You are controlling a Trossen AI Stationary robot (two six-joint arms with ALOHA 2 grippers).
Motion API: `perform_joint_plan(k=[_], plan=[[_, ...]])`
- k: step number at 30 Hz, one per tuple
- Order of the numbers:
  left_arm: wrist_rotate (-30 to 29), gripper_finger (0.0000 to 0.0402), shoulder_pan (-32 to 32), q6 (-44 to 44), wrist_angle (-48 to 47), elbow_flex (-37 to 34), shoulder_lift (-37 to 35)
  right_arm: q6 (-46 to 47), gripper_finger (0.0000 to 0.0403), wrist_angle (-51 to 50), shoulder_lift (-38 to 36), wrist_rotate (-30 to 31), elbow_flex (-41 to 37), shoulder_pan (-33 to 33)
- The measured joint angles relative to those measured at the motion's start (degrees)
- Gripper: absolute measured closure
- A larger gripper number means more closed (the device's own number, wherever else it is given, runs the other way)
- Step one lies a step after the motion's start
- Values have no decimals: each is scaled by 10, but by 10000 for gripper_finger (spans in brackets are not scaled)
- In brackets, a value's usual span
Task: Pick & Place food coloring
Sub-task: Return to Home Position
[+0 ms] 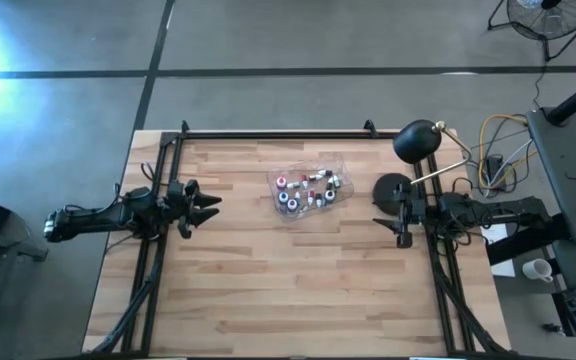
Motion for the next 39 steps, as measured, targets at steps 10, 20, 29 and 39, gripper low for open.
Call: perform_joint_plan(k=[10,20,29,39], plan=[[0,232,0,0,0,0,0,24,193,0,1,0,0,0],[0,232,0,0,0,0,0,29,193,0,1,0,0,0],[0,232,0,0,0,0,0,30,193,1,-12,0,0,0],[0,232,0,0,-3,0,0,30,193,0,-12,0,0,1]])
